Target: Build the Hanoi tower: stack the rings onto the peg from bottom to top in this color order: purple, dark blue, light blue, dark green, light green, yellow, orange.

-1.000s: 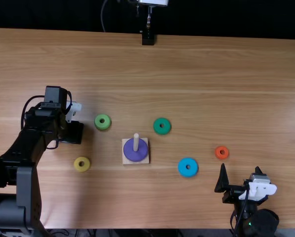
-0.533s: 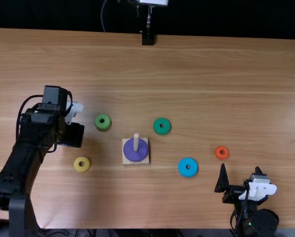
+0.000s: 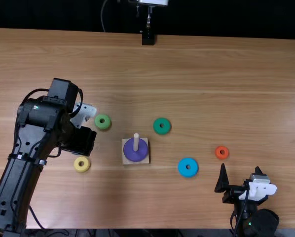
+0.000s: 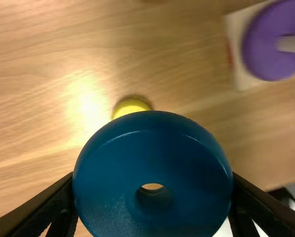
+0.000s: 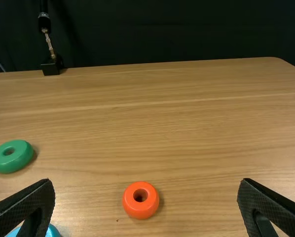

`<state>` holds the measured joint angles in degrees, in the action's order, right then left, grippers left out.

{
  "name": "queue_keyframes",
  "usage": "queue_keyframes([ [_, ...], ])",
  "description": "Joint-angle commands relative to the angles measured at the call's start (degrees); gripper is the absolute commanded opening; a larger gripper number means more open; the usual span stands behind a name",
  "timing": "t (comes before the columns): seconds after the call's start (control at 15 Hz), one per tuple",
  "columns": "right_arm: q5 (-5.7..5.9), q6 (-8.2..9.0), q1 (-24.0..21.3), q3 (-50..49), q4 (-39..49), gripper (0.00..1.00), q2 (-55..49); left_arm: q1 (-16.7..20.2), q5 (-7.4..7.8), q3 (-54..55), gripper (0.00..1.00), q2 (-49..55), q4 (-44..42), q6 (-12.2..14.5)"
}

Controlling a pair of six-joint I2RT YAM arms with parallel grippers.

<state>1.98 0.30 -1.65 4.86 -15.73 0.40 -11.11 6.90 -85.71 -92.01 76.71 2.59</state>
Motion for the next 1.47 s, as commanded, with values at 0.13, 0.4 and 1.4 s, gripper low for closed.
queue_keyframes([
  [0.13,0.87,0.13,-0.46,-3.9,-4.06,1.0,-0.4,-7.96,3.02,-9.83,0.0,1.22,7.25,-4.49],
  [0.4,0.87,0.13,-0.46,-3.9,-4.06,1.0,-0.4,-12.97,-5.42,-16.77,0.0,0.25,7.88,-6.81],
  [1.4,0.87,0.13,-0.46,-3.9,-4.06,1.0,-0.4,-22.2,-7.32,-29.51,0.0,-14.69,6.82,-7.34],
])
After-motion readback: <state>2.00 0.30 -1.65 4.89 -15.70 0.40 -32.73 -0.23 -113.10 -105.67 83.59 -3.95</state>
